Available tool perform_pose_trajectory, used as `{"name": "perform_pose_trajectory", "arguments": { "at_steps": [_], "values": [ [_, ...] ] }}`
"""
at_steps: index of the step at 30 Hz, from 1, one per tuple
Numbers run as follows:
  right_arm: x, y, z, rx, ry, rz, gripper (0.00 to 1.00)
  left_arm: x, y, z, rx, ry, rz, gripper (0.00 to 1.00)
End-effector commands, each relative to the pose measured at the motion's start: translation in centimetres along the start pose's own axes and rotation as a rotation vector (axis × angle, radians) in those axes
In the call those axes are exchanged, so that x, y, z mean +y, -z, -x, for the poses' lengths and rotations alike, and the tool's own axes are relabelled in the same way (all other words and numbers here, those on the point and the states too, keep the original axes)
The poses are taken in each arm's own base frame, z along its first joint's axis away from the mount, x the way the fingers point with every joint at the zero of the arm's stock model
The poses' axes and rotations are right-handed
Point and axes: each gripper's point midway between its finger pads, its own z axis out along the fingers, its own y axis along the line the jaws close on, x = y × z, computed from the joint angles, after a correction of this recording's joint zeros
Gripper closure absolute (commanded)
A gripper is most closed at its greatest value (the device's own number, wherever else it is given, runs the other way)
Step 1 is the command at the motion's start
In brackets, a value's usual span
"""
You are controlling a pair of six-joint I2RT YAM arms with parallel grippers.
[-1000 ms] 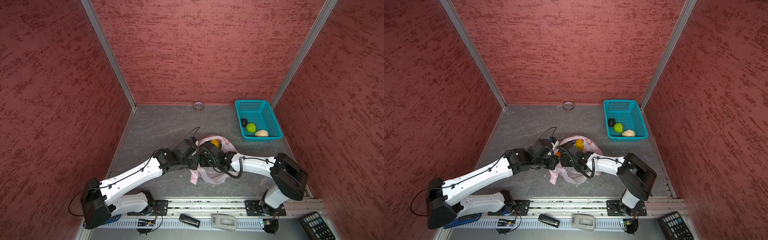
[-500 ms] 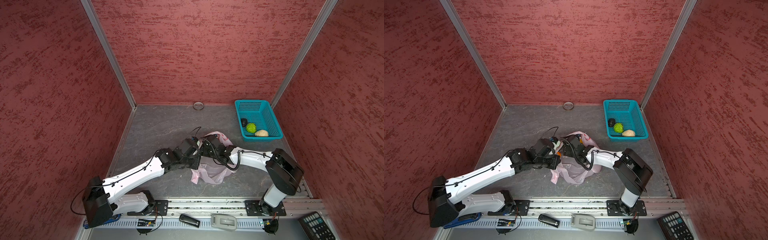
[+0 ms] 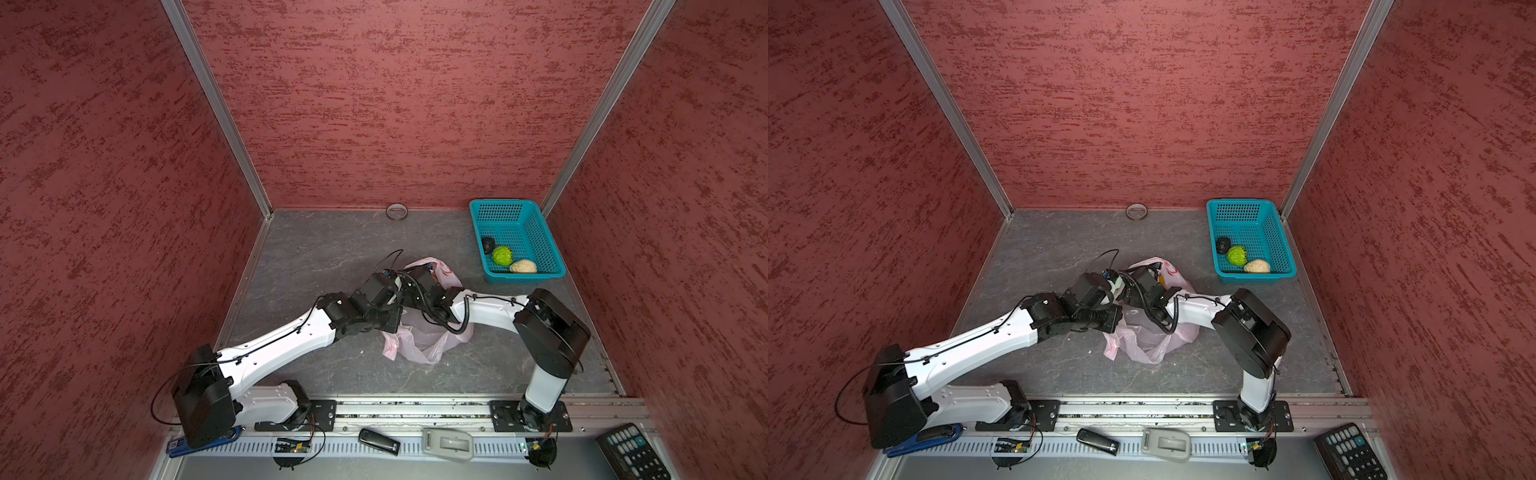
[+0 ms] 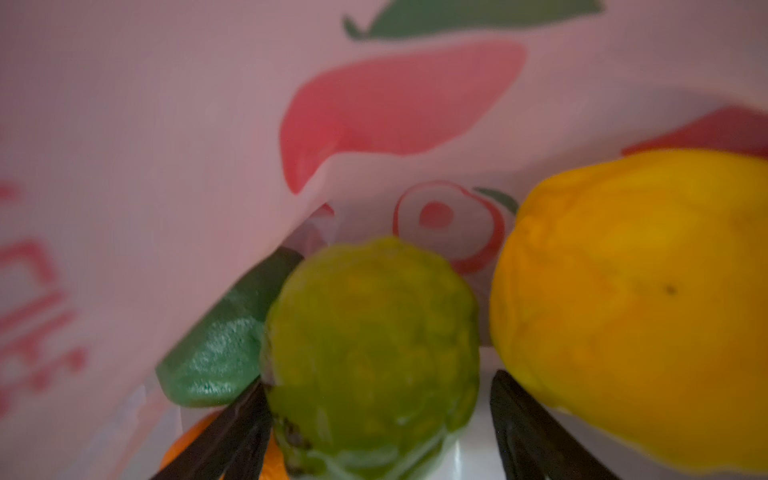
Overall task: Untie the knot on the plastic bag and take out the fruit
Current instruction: 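Lower the right gripper and close it on the green custard apple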
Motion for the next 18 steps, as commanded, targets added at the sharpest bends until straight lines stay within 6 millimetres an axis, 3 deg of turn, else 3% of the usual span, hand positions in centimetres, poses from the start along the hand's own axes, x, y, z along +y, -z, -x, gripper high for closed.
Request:
{"name": "perform_pose_trajectory", "arguments": {
  "at_steps": [1, 8, 12, 18],
  "values": [
    [0.4, -0.8, 1.6, -0.073, -0.046, -0.01, 0.18, -1.0, 0.2, 1.3, -0.036, -0.037, -0.036, 1.0],
    [-0.6, -2.4, 0.7, -0.053, -0.058, -0.03, 0.33, -0.9, 0.0, 0.9, -0.023, -0.039, -0.037, 1.0],
    [-0.6, -2.0, 0.8, -0.057, -0.06, -0.025, 0.47, -0.6, 0.0, 0.7, -0.023, -0.032, -0.035, 1.0],
    [-0.4, -0.7, 0.6, -0.039, -0.047, -0.002, 0.55, -0.1, -0.1, 0.6, -0.033, -0.018, -0.024, 1.0]
  ]
}}
